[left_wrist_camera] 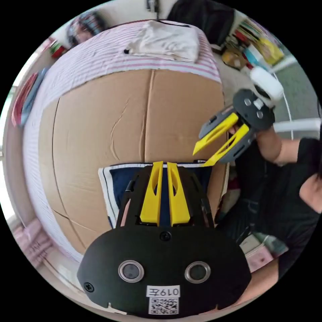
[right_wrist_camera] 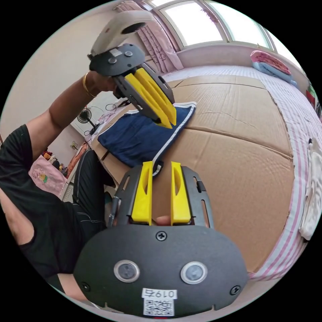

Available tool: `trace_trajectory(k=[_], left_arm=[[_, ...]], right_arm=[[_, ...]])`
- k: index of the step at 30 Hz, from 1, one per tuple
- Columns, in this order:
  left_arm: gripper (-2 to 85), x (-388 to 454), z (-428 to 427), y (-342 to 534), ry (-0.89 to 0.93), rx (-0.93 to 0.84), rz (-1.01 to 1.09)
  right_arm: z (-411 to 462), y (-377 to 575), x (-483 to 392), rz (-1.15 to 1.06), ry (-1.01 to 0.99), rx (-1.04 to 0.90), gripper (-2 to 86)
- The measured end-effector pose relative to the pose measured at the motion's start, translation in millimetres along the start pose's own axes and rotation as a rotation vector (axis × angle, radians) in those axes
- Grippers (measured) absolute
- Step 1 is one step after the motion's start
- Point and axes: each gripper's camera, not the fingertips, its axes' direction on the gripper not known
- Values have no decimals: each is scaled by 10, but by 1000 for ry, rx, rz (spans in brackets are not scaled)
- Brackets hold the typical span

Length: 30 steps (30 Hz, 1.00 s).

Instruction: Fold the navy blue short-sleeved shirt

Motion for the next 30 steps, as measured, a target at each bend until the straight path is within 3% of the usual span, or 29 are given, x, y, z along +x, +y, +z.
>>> trace_trajectory(k=[3,7,12,17,30], left_arm=[[31,402,-84,-296,-179,-27,337],[59,482,-26,-759,-84,-166,553],[80,495,123,-1357,-14,-306,729],[71,491,328,-1754,-36,-387,829],[15,350,577,-2555,225,-463,891]], right_arm=[[-133,64,-47,44,-35,26,100],[-89,49,-157,70,-194,56,102],[154,-37,-435,67,-205,-3,123],[373,-76,-655,66,-230,-37,110],[768,-33,-1064,26,-242,-56,88]])
